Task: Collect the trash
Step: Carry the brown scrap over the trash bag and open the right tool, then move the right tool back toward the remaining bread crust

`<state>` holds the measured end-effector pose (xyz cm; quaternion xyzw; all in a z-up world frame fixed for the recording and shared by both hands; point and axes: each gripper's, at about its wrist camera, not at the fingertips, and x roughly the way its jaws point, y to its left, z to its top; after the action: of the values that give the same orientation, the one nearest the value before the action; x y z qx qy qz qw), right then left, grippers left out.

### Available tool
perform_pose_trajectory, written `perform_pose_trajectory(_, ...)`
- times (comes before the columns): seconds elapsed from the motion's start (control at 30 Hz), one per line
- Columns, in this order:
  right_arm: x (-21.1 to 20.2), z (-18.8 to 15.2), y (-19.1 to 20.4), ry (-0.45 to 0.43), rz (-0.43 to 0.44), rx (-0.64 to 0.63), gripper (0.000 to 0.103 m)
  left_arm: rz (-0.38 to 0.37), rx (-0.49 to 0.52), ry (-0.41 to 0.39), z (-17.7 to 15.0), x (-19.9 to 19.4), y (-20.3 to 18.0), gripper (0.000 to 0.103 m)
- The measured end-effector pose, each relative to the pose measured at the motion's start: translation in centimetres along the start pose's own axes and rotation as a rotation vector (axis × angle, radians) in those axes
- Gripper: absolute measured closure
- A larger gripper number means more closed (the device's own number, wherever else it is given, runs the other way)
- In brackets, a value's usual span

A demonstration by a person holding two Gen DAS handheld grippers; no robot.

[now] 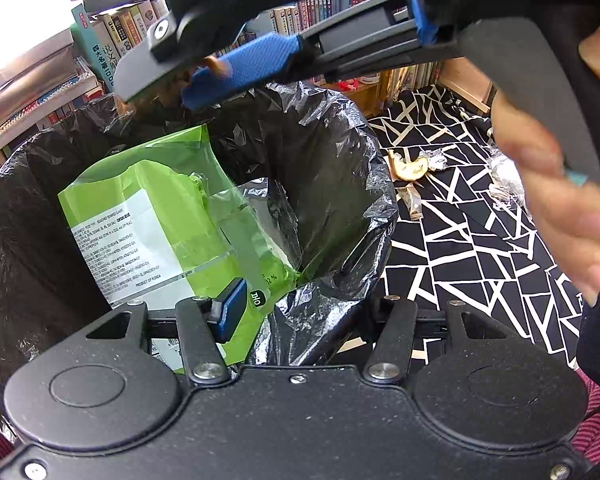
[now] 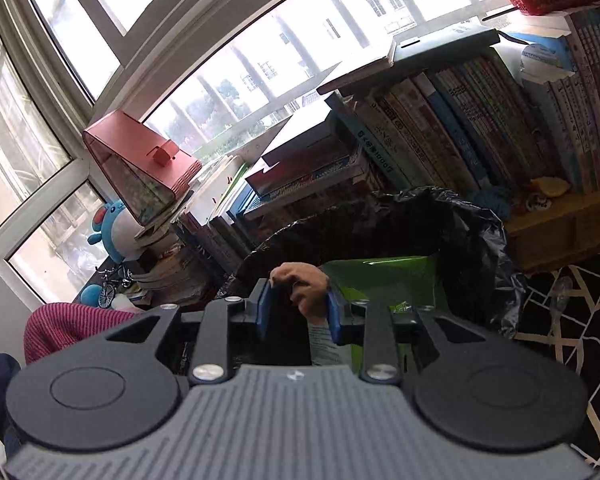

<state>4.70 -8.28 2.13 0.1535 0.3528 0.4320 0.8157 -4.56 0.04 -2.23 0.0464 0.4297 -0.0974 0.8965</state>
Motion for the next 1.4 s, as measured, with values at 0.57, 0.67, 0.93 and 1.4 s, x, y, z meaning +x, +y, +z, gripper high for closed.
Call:
perform_pose_trajectory(0.57,-1.6,0.7,-0.7,-0.078,-0.046,0.006,0.015,0.0,0.001,0.0,0.0,-0.1,0.0,0.051)
perform_pose_trajectory(0.67,-2.2,1.0,-1.3,-0.106,-0.069,0.025,0.013,0.0,0.002,-0.001,0.0,-0.1,0.0,0.051)
perform_pose_trajectory(0.93,-3.2,1.5,-2.4,-0.153,-0.146,0.053,0.002,-0.001,0.002,-0.001,0.0,-0.1,0.0,0.051)
perform_pose_trajectory(1.4,-4.7,1.7,-4.8,-0.226,-0.28,0.112,0.0,0.0,0.002,-0.001,0.0,-0.1,0.0,0.051)
